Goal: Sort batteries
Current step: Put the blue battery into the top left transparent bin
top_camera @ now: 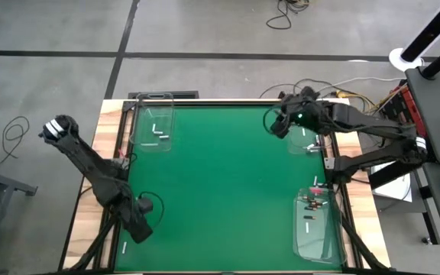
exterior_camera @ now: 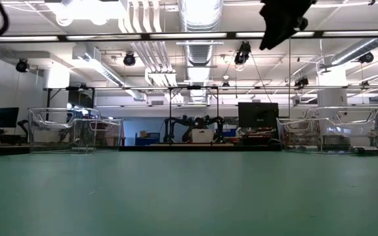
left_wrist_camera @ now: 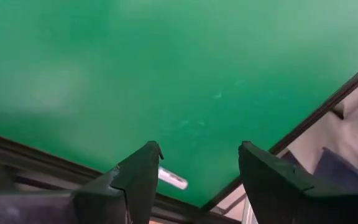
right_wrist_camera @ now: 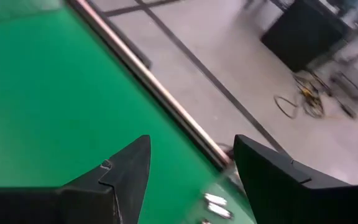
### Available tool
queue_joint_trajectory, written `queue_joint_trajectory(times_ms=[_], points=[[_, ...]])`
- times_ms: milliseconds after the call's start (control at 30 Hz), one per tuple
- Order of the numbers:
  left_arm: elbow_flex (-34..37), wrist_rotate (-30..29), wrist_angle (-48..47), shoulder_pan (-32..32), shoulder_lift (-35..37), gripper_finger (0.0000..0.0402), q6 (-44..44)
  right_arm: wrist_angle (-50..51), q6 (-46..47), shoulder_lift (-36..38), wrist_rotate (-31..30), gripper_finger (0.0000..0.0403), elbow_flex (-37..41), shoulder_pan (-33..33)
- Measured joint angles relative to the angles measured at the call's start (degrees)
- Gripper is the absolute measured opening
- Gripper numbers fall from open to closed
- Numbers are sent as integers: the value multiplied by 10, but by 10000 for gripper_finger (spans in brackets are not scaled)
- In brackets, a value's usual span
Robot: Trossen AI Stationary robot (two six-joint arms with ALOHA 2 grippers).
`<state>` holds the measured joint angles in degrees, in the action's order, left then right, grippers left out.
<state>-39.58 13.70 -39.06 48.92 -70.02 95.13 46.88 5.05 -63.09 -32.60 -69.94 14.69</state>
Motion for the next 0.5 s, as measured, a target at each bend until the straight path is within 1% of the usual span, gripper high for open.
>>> queue_joint_trajectory(times_ms=[100, 267, 400, 500], points=[[-7, 21, 33, 22, -47, 198, 36, -33, -10, -20, 0, 229, 0, -35], [-13, 107, 76, 52, -125, 198, 110, -88, -31, -45, 0, 235, 0, -93], [-20, 139, 94, 65, -173, 198, 118, -90, -27, -51, 0, 238, 0, -145], [-21, 170, 93, 65, -196, 198, 118, -86, -12, -51, 0, 237, 0, -185]])
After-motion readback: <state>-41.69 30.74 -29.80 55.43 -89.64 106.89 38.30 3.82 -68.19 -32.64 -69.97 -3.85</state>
